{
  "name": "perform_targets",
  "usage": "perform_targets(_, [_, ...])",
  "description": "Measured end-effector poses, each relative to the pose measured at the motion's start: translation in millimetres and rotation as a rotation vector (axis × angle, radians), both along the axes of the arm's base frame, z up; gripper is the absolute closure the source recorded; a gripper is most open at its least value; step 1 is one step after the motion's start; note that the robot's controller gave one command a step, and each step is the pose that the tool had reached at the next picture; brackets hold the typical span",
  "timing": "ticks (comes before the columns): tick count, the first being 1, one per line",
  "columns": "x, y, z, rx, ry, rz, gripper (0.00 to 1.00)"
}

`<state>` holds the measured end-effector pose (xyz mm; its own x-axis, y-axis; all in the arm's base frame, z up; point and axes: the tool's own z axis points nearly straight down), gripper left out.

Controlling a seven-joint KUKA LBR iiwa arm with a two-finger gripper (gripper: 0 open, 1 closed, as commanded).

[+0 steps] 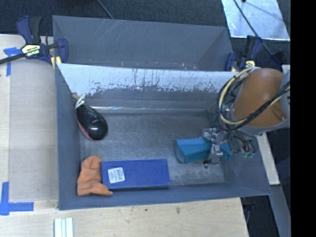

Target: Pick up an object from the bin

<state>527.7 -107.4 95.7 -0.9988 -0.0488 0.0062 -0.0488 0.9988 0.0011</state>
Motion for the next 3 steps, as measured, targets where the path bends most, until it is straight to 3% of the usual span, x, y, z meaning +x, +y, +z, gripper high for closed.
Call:
perform_targets(1, [-1.2, 0, 22, 0.000, 0.003, 0.000, 1.00])
perform_targets(3, [1.1, -1, 52, -0.002, -0.008, -0.001, 1.00])
